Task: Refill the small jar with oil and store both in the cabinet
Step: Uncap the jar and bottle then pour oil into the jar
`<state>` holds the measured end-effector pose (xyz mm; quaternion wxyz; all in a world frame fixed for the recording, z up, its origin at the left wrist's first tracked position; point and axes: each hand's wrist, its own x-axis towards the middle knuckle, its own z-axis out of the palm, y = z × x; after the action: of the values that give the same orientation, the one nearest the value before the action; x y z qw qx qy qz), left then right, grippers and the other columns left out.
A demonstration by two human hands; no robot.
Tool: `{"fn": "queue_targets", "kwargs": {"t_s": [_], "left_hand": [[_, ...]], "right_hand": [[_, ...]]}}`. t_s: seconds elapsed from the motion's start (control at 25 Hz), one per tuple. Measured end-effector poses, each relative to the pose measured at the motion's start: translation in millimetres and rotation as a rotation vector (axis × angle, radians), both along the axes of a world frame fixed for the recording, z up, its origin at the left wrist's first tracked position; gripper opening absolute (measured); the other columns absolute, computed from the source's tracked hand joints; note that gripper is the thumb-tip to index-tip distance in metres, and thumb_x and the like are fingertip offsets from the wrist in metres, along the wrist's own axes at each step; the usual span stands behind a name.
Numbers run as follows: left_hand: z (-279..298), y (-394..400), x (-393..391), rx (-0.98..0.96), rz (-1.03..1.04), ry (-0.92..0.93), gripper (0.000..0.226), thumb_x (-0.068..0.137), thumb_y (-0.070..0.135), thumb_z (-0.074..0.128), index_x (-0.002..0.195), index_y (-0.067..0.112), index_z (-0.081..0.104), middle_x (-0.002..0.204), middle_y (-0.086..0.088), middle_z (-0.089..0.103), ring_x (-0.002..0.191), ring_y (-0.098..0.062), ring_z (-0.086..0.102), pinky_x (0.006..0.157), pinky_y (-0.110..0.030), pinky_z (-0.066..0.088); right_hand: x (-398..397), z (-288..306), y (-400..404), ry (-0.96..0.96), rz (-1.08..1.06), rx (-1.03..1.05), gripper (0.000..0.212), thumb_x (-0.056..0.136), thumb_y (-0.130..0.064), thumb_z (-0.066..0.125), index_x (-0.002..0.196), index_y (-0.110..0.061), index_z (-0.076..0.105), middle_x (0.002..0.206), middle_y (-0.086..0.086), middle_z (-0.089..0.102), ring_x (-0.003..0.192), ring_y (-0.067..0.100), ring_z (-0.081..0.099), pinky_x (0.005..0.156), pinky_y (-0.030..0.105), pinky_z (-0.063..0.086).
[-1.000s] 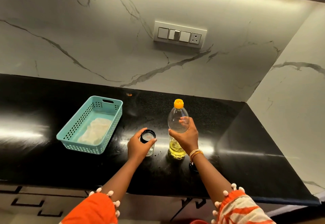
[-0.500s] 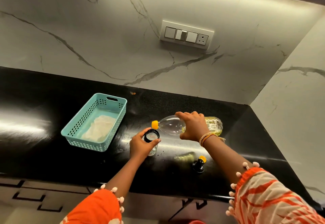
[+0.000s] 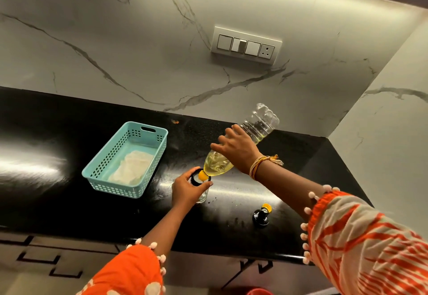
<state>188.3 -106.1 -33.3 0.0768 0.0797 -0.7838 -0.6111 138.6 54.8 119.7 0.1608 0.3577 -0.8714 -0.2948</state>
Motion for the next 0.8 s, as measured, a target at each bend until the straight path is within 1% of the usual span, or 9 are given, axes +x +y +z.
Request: {"fn": "queue_targets", "kwargs": {"t_s": [0.12, 0.28, 0.32, 0.44, 0.48, 0.52, 0.6, 0.72, 0.8], "left_hand": [[0.3, 0.0, -0.2, 0.012, -0.004, 0.012, 0.059, 0.059, 0.030, 0.091, 0.113, 0.021, 0.070, 0.104, 0.006, 0.073, 0.096, -0.007, 0.066, 0.083, -0.024, 0.052], [1.0, 0.6, 0.3, 0.009, 0.008, 0.028, 0.056, 0.058, 0.029, 0.091, 0.110, 0.021, 0.071, 0.101, 0.004, 0.073, 0.095, -0.010, 0.067, 0.081, -0.025, 0.052], [0.8, 0.6, 0.6, 0.006, 0.007, 0.030, 0.056, 0.058, 0.029, 0.091, 0.110, 0.021, 0.071, 0.101, 0.004, 0.073, 0.095, -0.009, 0.067, 0.080, -0.023, 0.051], [0.5, 0.1, 1.1, 0.003, 0.003, 0.030, 0.058, 0.059, 0.029, 0.091, 0.112, 0.020, 0.070, 0.102, 0.006, 0.072, 0.094, -0.006, 0.065, 0.073, -0.008, 0.045], [0.6, -0.1, 1.3, 0.006, 0.002, 0.034, 0.058, 0.058, 0.029, 0.091, 0.112, 0.020, 0.070, 0.102, 0.007, 0.072, 0.093, -0.005, 0.065, 0.072, -0.006, 0.044], [0.9, -0.2, 1.8, 0.007, 0.000, 0.038, 0.057, 0.058, 0.029, 0.091, 0.111, 0.022, 0.071, 0.101, 0.007, 0.072, 0.093, -0.005, 0.066, 0.073, -0.007, 0.045], [1.5, 0.0, 2.3, 0.010, -0.005, 0.045, 0.054, 0.058, 0.030, 0.091, 0.108, 0.025, 0.071, 0.099, 0.009, 0.073, 0.092, -0.005, 0.067, 0.076, -0.013, 0.048], [1.6, -0.3, 2.5, 0.018, -0.001, 0.047, 0.053, 0.058, 0.030, 0.091, 0.107, 0.028, 0.070, 0.096, 0.012, 0.071, 0.092, -0.004, 0.066, 0.076, -0.014, 0.048], [1.6, -0.1, 2.0, 0.015, -0.007, 0.046, 0.054, 0.058, 0.030, 0.091, 0.108, 0.027, 0.071, 0.097, 0.010, 0.072, 0.093, -0.005, 0.066, 0.078, -0.018, 0.050]], "right_hand": [[-1.2, 4.4, -14.9, 0.046, 0.079, 0.084, 0.040, 0.085, -0.014, 0.063, 0.123, -0.022, 0.054, 0.111, 0.005, 0.064, 0.111, 0.032, 0.055, 0.106, 0.047, 0.036], [-2.0, 8.2, -26.5, 0.115, 0.145, 0.154, 0.037, 0.086, -0.017, 0.062, 0.122, -0.023, 0.055, 0.115, 0.003, 0.064, 0.115, 0.030, 0.054, 0.110, 0.045, 0.033], [-2.1, 9.5, -28.4, 0.130, 0.154, 0.170, 0.037, 0.086, -0.018, 0.063, 0.122, -0.024, 0.055, 0.114, 0.002, 0.064, 0.115, 0.030, 0.055, 0.110, 0.045, 0.033], [-1.2, 10.1, -30.3, 0.175, 0.176, 0.219, 0.041, 0.083, -0.021, 0.067, 0.121, -0.025, 0.056, 0.114, 0.001, 0.064, 0.116, 0.028, 0.055, 0.113, 0.046, 0.031], [-0.8, 9.5, -29.9, 0.183, 0.182, 0.230, 0.041, 0.083, -0.021, 0.068, 0.121, -0.025, 0.056, 0.114, 0.001, 0.064, 0.116, 0.028, 0.055, 0.113, 0.046, 0.030], [-0.2, 8.8, -29.1, 0.187, 0.186, 0.237, 0.041, 0.083, -0.021, 0.068, 0.122, -0.025, 0.055, 0.115, 0.001, 0.064, 0.117, 0.028, 0.055, 0.114, 0.046, 0.030], [0.9, 8.2, -27.2, 0.200, 0.192, 0.242, 0.044, 0.080, -0.022, 0.070, 0.121, -0.026, 0.056, 0.115, 0.001, 0.064, 0.117, 0.027, 0.056, 0.113, 0.046, 0.030], [0.9, 8.3, -25.1, 0.214, 0.200, 0.237, 0.046, 0.078, -0.022, 0.073, 0.121, -0.026, 0.056, 0.115, 0.001, 0.064, 0.116, 0.026, 0.056, 0.114, 0.046, 0.030], [0.8, 8.5, -24.1, 0.214, 0.201, 0.244, 0.048, 0.078, -0.022, 0.073, 0.123, -0.025, 0.054, 0.117, 0.002, 0.063, 0.118, 0.028, 0.054, 0.115, 0.047, 0.029]]}}
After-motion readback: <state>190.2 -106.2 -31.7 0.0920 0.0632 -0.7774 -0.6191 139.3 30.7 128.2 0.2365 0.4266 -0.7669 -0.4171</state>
